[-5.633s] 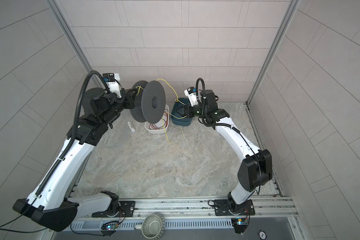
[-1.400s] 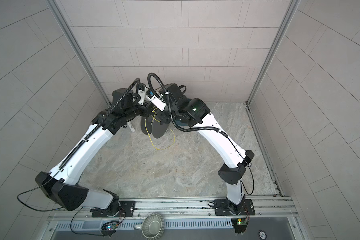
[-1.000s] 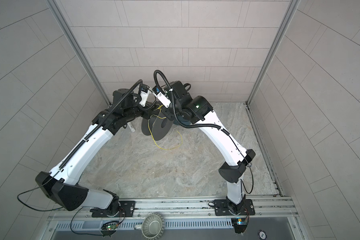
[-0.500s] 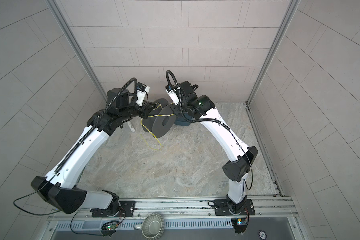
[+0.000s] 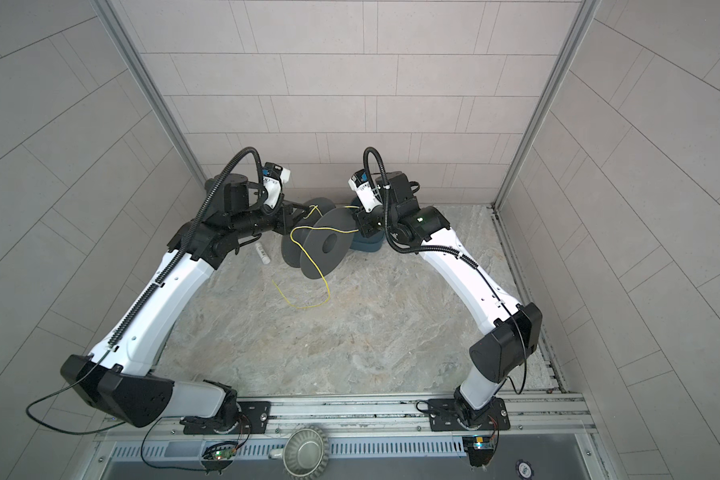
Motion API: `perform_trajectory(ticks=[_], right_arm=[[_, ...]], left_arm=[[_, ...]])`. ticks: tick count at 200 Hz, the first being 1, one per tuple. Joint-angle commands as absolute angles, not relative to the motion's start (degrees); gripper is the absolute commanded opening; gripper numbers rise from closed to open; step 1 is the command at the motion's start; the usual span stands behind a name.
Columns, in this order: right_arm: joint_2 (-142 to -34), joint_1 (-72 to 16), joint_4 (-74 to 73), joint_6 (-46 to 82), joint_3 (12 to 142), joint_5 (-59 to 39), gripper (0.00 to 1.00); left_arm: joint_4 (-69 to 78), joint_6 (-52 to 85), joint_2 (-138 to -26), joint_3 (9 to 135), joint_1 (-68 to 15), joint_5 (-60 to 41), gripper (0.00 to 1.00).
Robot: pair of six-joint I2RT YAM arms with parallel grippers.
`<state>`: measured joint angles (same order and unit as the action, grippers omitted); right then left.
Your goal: Wrap the cables
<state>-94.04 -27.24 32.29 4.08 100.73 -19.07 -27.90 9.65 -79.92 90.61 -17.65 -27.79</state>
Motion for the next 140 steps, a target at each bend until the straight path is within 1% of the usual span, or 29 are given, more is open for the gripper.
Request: perform_trajectory(ticks=[1, 23, 37, 55, 70, 81, 101, 119, 140], right_arm=[[-92.1, -23.6, 32.2, 8.6, 98.0, -18.3, 0.22], [-92.0, -23.2, 31.9, 9.5, 96.4, -19.4, 0.29], [-92.4, -22.3, 31.9, 11.4, 96.0, -22.2, 0.36], [-93.3, -20.2, 31.8, 14.6, 96.0, -27.1, 0.36], [-93.6, -19.2, 32.2, 15.7, 96.3, -29.3, 0.31], [-93.9, -18.5, 32.4, 16.2, 96.7, -32.1, 0.39], [-93.9, -17.7, 33.9, 16.5, 97.7, -33.8, 0.47], [-94.3, -16.3, 36.2, 17.0, 98.5, -36.2, 0.48], [-94.8, -15.5, 39.3, 16.2, 98.8, -38.4, 0.47]], left_arm=[[-24.2, 14.0, -74.7, 92.5, -14.2, -22.7, 0.0], [-24.5, 14.5, -74.9, 93.4, -13.3, -22.7, 0.0], [-24.3, 14.7, -74.9, 93.6, -13.2, -22.4, 0.0], [-24.0, 14.4, -74.9, 93.5, -13.2, -21.8, 0.0], [-23.7, 14.1, -74.9, 93.4, -13.1, -21.5, 0.0], [-24.1, 13.8, -75.3, 93.7, -13.1, -21.5, 0.0], [-24.4, 13.3, -75.5, 93.6, -13.0, -21.0, 0.0], [-24.3, 13.4, -75.7, 93.7, -12.6, -21.2, 0.0], [-23.8, 14.1, -75.7, 93.7, -12.3, -21.7, 0.0]])
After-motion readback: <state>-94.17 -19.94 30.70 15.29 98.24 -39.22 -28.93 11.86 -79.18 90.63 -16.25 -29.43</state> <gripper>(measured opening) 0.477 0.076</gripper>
